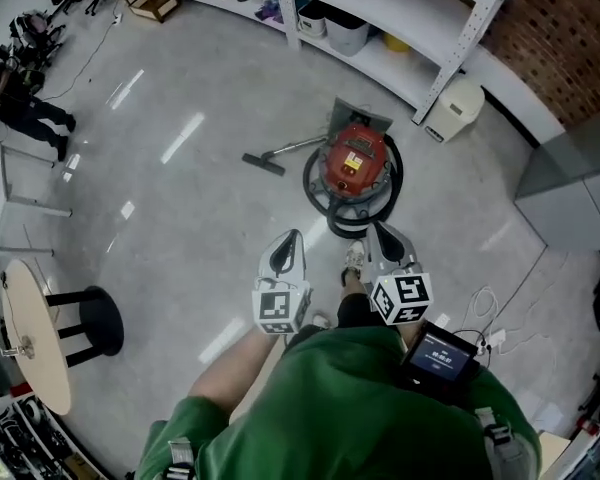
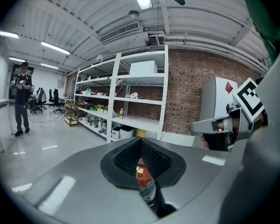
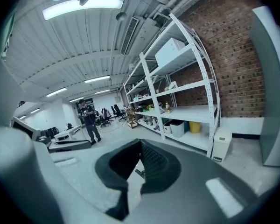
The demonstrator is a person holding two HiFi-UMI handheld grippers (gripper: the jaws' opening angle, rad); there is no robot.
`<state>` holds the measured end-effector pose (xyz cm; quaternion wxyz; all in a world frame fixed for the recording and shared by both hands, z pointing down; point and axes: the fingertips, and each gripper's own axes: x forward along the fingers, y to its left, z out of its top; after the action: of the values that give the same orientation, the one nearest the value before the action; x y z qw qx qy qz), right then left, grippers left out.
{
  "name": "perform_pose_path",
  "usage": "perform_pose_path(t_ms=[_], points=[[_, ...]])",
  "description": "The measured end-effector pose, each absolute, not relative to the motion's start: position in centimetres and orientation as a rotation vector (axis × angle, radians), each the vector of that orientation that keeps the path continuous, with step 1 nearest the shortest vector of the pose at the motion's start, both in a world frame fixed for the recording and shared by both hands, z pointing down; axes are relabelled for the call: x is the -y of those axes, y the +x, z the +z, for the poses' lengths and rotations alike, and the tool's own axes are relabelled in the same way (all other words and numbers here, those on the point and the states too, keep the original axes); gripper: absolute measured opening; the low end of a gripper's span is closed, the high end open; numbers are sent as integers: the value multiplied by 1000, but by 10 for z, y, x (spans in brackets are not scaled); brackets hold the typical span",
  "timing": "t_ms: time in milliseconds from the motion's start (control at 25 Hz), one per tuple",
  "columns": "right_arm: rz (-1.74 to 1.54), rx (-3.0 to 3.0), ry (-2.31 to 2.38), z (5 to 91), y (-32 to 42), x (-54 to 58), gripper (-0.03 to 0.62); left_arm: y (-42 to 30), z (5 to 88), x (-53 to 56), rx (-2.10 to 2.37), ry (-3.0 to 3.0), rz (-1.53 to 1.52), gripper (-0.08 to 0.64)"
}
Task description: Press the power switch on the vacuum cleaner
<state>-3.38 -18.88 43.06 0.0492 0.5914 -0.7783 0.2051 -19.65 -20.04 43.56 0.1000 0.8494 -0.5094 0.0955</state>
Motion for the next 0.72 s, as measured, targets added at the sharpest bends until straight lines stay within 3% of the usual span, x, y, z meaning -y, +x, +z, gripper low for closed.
perform_pose_path(t_ms=[720], points=[[796, 2344, 1667, 493, 56, 324, 3, -82, 515, 342, 1328, 2479, 608, 6]])
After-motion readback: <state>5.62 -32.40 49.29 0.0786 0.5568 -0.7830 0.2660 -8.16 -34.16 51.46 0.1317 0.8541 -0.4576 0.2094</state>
